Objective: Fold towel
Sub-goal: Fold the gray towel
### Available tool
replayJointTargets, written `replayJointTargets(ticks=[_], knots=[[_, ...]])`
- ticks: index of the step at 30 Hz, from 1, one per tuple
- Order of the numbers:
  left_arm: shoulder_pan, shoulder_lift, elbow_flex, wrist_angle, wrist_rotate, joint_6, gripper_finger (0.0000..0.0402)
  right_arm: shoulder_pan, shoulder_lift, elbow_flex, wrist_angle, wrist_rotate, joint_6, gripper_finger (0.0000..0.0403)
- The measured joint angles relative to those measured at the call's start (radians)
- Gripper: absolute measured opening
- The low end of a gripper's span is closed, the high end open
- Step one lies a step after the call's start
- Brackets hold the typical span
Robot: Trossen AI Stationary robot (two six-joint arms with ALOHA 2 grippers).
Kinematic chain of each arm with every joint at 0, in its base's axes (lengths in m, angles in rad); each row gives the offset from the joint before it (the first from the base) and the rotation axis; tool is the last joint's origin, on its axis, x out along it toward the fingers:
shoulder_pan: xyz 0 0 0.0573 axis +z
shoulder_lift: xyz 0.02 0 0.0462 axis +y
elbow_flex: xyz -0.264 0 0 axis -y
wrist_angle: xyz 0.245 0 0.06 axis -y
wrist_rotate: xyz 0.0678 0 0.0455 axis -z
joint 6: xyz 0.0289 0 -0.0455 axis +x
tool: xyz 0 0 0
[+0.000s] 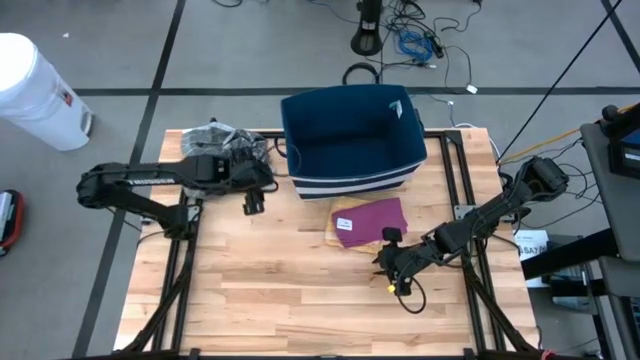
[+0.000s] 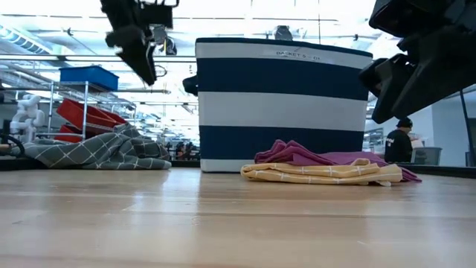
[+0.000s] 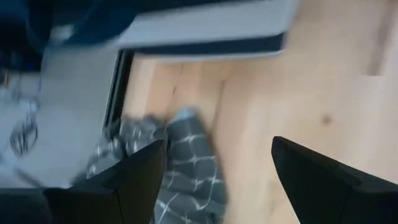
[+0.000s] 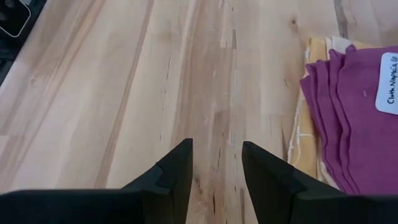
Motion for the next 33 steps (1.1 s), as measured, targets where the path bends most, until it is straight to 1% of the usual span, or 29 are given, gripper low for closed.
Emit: replayJointTargets(ticks=[3, 6, 9, 12, 14, 16, 19, 22, 24, 26, 29, 31, 33], knots=[[0.075, 0.002, -0.068, 0.023, -0.004, -0.024, 0.0299, 0.008, 0.0, 0.0, 0.0, -0.003, 0.004, 0.0126], [0.157, 0.001, -0.168, 0.076, -0.002, -0.031, 0.0299, 0.022, 0.0, 0.0, 0.002, -0.003, 0.005, 0.0126], [0.223, 0.003, -0.288, 0.206, 0.02, -0.016, 0.0299, 0.036, 0.0, 0.0, 0.005, -0.003, 0.008, 0.0126], [0.266, 0.002, -0.364, 0.329, -0.044, -0.02, 0.0299, 0.043, 0.0, 0.0, 0.006, -0.003, 0.023, 0.0126], [0.289, 0.002, -0.401, 0.396, -0.055, -0.024, 0.0299, 0.051, 0.0, 0.0, 0.006, -0.002, 0.027, 0.0125], [0.322, 0.002, -0.426, 0.448, 0.001, -0.032, 0.0299, 0.056, 0.0, 0.0, 0.007, 0.002, 0.027, 0.0125], [0.396, 0.002, -0.449, 0.477, 0.07, -0.05, 0.0299, 0.065, 0.0, 0.0, 0.012, 0.03, 0.027, 0.0125], [0.466, 0.002, -0.477, 0.476, 0.082, -0.049, 0.0299, 0.065, 0.0, 0.0, 0.02, 0.048, 0.027, 0.0125], [0.503, 0.002, -0.496, 0.484, 0.082, -0.041, 0.0291, 0.064, 0.0, 0.0, 0.04, 0.05, 0.022, 0.0125], [0.527, 0.002, -0.514, 0.5, 0.081, -0.027, 0.027, 0.064, 0.0, 0.0, 0.052, 0.05, 0.019, 0.0125], [0.541, 0.002, -0.529, 0.528, 0.08, -0.008, 0.0217, 0.064, 0.0, 0.0, 0.052, 0.05, 0.02, 0.0125], [0.542, 0.002, -0.531, 0.533, 0.09, 0.012, 0.0168, 0.064, 0.0, 0.0, 0.052, 0.05, 0.026, 0.0125], [0.536, 0.002, -0.531, 0.535, 0.117, 0.028, 0.0107, 0.064, 0.0, 0.0, 0.052, 0.05, 0.027, 0.0125]])
